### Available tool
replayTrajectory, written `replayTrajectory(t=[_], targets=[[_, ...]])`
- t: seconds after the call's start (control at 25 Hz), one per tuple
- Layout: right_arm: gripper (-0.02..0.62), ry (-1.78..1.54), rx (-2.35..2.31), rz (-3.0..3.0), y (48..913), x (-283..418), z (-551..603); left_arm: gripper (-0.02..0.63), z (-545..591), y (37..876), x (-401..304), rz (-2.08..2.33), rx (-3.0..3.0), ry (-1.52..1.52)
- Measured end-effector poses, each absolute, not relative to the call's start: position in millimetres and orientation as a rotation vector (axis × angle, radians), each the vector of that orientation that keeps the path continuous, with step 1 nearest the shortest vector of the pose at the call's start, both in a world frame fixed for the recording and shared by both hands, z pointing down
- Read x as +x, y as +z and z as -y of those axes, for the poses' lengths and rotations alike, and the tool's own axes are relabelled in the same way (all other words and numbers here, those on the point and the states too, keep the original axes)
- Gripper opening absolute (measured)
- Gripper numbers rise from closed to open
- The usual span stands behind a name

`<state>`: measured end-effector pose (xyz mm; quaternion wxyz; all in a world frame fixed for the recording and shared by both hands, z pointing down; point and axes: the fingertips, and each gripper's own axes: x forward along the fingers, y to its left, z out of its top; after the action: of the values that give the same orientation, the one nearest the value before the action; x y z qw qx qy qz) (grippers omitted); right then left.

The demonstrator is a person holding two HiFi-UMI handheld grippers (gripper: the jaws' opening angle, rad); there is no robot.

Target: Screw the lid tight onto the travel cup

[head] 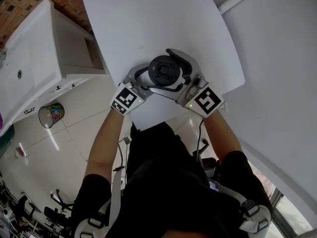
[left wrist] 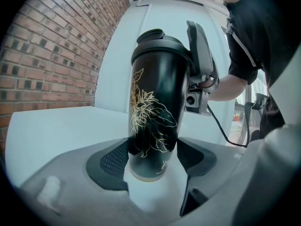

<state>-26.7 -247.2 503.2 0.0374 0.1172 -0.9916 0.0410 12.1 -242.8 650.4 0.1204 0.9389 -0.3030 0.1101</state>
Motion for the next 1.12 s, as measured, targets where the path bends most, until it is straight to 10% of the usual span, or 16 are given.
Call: replayTrajectory(t=[0.56, 1.12], targets=[[0.46, 0.144, 0.906, 2.971, 506.0, -20.2, 256.0, 0.328, 242.7, 651.7, 12.5, 0.898, 2.739, 0.323], [0.51, 0.142, 0.336, 3.031, 505.5, -27.8, 250.2, 0.33, 244.1, 652.9, 13.9, 0.906, 2.736, 0.327]])
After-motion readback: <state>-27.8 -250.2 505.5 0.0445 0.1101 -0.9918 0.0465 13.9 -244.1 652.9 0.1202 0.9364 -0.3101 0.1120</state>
